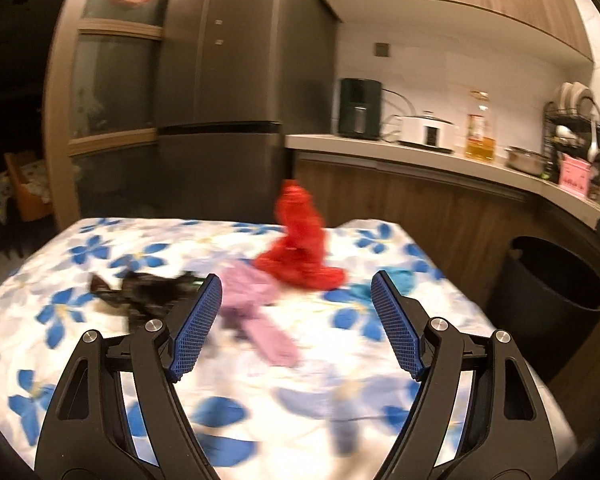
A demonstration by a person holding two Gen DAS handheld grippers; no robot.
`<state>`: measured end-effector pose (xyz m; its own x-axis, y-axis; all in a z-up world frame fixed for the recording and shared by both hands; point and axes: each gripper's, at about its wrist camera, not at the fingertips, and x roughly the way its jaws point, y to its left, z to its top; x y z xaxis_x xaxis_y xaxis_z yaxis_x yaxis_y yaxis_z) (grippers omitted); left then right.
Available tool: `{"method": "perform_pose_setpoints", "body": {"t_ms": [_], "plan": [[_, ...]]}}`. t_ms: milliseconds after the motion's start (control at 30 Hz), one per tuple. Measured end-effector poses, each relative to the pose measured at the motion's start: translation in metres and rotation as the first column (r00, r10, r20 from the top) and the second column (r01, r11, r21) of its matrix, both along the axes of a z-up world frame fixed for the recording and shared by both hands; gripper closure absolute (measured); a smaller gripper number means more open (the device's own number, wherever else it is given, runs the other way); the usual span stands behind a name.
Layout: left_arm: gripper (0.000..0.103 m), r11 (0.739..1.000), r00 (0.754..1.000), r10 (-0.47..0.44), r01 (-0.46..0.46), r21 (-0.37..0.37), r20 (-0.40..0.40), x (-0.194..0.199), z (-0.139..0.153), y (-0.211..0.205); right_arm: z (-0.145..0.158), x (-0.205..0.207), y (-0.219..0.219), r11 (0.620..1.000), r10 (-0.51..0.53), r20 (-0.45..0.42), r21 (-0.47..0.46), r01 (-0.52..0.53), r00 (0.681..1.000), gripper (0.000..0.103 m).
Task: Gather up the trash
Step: 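Move both open grippers back toward the table, then grasp the black plastic bag with the left gripper while the right gripper grasps the red bag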
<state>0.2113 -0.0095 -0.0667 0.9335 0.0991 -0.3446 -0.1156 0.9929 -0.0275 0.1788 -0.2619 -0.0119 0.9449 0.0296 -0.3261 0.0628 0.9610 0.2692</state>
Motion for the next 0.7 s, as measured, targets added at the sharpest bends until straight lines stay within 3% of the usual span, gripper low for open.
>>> {"method": "perform_pose_setpoints", "body": {"t_ms": [367, 700], "plan": [[0.028, 0.991, 0.992, 0.126, -0.127, -0.031, -0.012, 0.012, -0.008, 0.069, -0.004, 0.013, 0.068, 0.993, 0.112, -0.002, -0.041, -0.112, 0.994, 0.039], [0.028, 0.989, 0.988, 0.121, -0.128, -0.076, -0.097, 0.036, -0.022, 0.095, -0.005, 0.043, 0.130, 0.973, 0.228, 0.017, -0.042, -0.227, 0.974, 0.039]]}}
